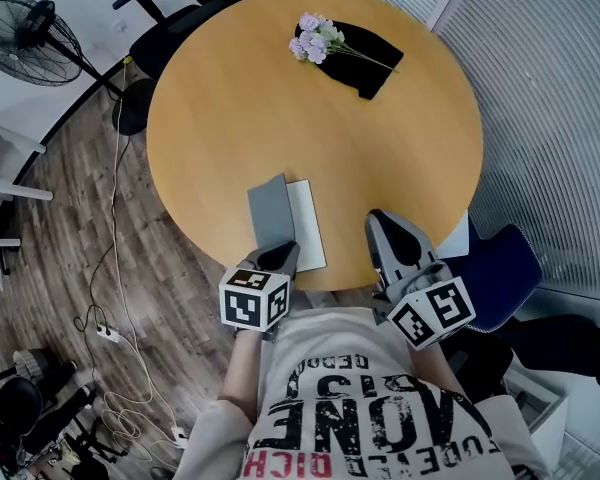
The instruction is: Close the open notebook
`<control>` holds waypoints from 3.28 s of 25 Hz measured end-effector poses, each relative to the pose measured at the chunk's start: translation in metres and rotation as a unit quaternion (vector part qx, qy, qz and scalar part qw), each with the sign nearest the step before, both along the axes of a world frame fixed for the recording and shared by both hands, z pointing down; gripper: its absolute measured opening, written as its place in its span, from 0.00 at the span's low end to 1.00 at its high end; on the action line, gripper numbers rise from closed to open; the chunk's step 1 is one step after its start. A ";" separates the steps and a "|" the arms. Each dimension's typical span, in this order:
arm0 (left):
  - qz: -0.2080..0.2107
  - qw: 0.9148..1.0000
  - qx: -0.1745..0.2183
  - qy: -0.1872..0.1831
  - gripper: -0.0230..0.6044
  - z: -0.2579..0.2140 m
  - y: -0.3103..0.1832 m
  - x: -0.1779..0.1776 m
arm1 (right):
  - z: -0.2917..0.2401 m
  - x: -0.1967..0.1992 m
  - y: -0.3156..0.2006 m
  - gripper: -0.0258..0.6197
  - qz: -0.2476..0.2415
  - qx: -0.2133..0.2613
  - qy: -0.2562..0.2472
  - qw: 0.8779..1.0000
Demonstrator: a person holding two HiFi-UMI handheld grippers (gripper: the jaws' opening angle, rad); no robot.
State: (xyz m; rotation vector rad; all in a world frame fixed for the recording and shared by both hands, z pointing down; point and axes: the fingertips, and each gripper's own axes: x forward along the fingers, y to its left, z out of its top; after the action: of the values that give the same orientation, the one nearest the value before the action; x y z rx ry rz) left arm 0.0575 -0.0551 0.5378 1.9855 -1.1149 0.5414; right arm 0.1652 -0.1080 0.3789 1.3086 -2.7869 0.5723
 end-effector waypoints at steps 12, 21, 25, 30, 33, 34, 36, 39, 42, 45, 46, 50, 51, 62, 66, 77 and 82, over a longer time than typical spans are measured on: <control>0.014 1.000 -0.011 0.002 0.07 0.017 -0.005 0.017 | 0.000 0.001 0.002 0.06 0.002 -0.001 0.003 1.000; 0.027 1.000 -0.016 0.001 0.07 0.035 -0.008 0.026 | 0.001 0.002 0.000 0.06 0.005 -0.003 0.004 1.000; 0.030 0.999 -0.020 0.002 0.07 0.045 -0.008 0.032 | 0.000 0.004 0.002 0.06 0.009 -0.004 0.005 1.000; 0.028 0.999 -0.017 0.001 0.07 0.053 -0.012 0.037 | -0.001 0.007 0.001 0.06 0.014 -0.003 0.006 1.000; 0.028 0.999 -0.017 0.001 0.07 0.057 -0.013 0.039 | 0.000 0.008 0.001 0.06 0.015 -0.004 0.006 1.000; 0.028 0.999 -0.017 0.001 0.07 0.058 -0.014 0.040 | 0.000 0.008 0.001 0.06 0.014 -0.004 0.006 1.000; 0.027 0.999 -0.017 0.003 0.07 0.061 -0.014 0.041 | 0.000 0.008 0.002 0.06 0.014 -0.004 0.006 1.000; 0.028 0.999 -0.018 0.003 0.07 0.066 -0.015 0.044 | -0.001 0.007 0.003 0.06 0.013 -0.003 0.006 1.000; 0.031 0.999 -0.019 -0.001 0.07 0.071 -0.017 0.046 | -0.001 0.008 0.003 0.06 0.013 -0.003 0.006 1.000; 0.031 0.999 -0.021 0.002 0.07 0.075 -0.017 0.048 | 0.000 0.010 0.003 0.06 0.016 -0.004 0.005 1.000; 0.032 0.999 -0.022 0.002 0.07 0.077 -0.017 0.048 | 0.000 0.011 0.004 0.06 0.017 -0.005 0.004 1.000; 0.041 0.999 -0.029 -0.002 0.08 0.086 -0.018 0.049 | -0.001 0.013 0.005 0.06 0.023 -0.005 0.002 1.000; 0.043 0.999 -0.031 -0.004 0.08 0.089 -0.018 0.050 | -0.001 0.014 0.005 0.06 0.025 -0.005 0.002 1.000; 0.047 0.997 -0.050 -0.021 0.09 0.105 -0.019 0.054 | 0.002 0.028 0.006 0.06 0.043 -0.009 0.004 0.999; 0.047 0.998 -0.048 -0.019 0.09 0.105 -0.019 0.054 | 0.001 0.027 0.007 0.06 0.041 -0.009 0.004 0.999; 0.047 0.998 -0.037 -0.009 0.10 0.102 -0.020 0.054 | 0.000 0.024 0.010 0.06 0.039 -0.007 0.004 0.999; 0.040 0.998 -0.040 0.038 0.17 0.094 -0.016 0.059 | -0.001 0.026 0.011 0.06 0.039 -0.005 0.004 0.999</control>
State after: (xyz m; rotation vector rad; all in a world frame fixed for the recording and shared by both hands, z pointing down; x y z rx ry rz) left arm 0.1162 -0.0711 0.6316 1.9709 -0.9562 0.5380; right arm 0.1911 -0.0972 0.3780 1.4209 -2.7328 0.5812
